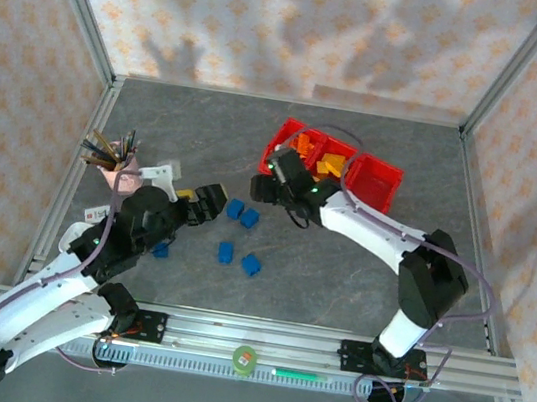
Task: Sort the legos into containers by color
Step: Pick up the lego from the middle-left of the table.
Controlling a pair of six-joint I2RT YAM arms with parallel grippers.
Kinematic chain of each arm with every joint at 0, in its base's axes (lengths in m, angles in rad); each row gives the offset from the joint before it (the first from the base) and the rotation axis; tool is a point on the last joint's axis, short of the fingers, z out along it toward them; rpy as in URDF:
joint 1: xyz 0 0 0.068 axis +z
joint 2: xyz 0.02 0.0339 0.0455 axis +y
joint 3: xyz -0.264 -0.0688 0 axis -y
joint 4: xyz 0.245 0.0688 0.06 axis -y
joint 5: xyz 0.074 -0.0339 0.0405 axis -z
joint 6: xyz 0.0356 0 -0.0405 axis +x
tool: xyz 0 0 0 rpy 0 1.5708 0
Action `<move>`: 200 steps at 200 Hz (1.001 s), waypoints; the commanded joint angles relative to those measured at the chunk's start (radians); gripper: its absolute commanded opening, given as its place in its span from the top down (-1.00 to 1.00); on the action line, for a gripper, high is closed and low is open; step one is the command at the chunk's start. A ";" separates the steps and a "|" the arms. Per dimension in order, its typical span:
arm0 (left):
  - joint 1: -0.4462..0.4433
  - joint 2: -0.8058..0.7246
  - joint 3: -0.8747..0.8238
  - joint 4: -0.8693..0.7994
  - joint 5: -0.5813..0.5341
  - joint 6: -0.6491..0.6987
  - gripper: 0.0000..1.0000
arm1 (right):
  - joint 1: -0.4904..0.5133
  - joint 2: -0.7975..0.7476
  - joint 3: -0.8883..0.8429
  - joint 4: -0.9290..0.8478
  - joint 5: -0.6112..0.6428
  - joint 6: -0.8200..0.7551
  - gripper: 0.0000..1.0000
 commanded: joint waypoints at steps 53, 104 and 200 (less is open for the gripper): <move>0.009 -0.153 -0.010 -0.280 -0.142 -0.091 -0.98 | 0.158 0.308 0.303 -0.057 0.072 -0.008 -0.29; 0.009 -0.248 -0.038 -0.339 -0.184 -0.136 -0.98 | 0.191 0.505 0.500 -0.126 0.120 -0.034 -0.19; 0.009 -0.274 -0.055 -0.350 -0.196 -0.141 -0.98 | 0.206 0.718 0.711 -0.218 0.118 -0.076 0.10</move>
